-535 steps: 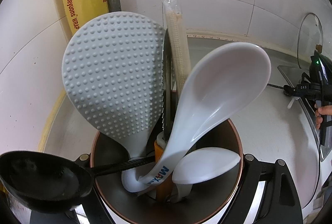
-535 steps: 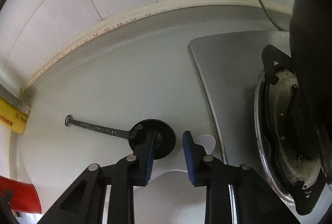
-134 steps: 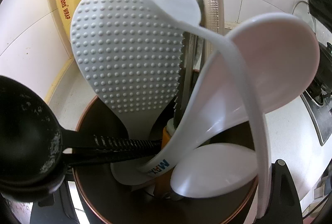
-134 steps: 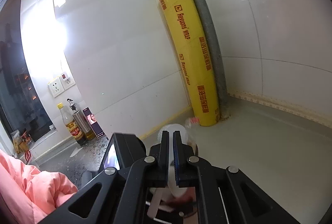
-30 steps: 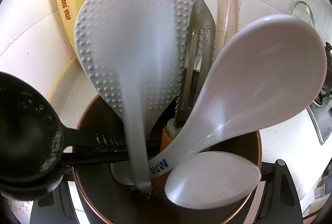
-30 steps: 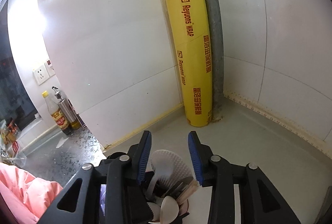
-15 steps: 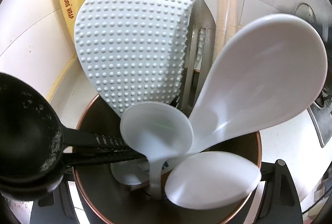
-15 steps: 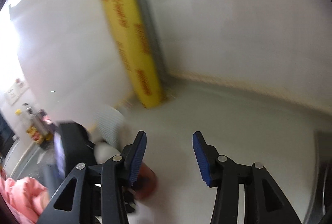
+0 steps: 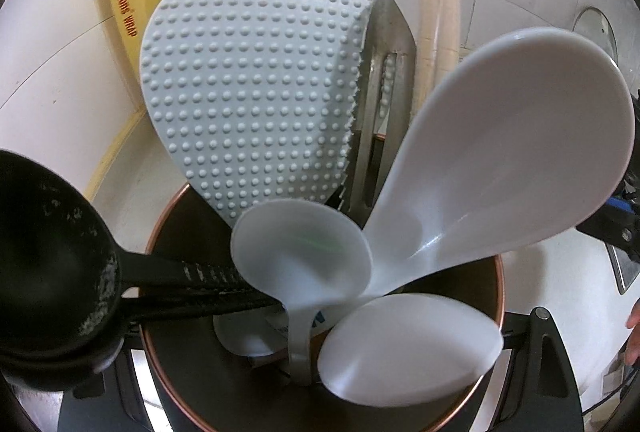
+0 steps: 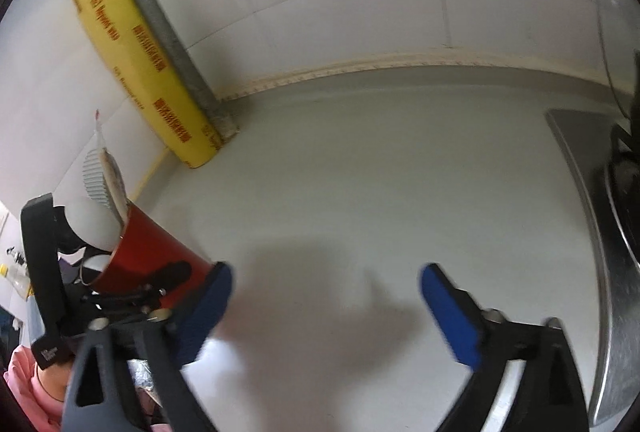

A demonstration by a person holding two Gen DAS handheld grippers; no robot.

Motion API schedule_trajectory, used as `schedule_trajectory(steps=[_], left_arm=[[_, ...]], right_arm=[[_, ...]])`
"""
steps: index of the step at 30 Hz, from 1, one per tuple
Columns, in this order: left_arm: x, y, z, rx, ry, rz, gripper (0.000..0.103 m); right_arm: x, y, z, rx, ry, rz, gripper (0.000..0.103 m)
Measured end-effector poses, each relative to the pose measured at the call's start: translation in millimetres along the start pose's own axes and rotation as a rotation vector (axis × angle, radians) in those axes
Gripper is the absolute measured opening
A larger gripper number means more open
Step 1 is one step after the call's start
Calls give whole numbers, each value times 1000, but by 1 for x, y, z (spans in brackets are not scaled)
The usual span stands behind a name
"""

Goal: Organize utensils

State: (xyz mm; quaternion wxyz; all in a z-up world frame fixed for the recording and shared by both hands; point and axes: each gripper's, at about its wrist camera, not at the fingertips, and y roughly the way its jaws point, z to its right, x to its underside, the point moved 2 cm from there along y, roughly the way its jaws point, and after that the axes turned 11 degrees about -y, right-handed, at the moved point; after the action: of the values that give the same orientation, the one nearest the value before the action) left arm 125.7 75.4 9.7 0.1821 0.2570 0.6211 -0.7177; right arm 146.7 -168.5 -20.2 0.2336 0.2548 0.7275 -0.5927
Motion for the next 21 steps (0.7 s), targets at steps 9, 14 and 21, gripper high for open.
schedule_trajectory(steps=[9, 14, 21], left_arm=[[-24, 21, 30, 51, 62, -12, 90], [-43, 38, 46, 72, 91, -15, 90], [-60, 50, 55, 90, 104, -2, 90]], right_arm=[[22, -17, 26, 96, 55, 8, 103], [40, -25, 41, 155, 107, -19, 103], [61, -36, 49, 245, 170, -44, 103]])
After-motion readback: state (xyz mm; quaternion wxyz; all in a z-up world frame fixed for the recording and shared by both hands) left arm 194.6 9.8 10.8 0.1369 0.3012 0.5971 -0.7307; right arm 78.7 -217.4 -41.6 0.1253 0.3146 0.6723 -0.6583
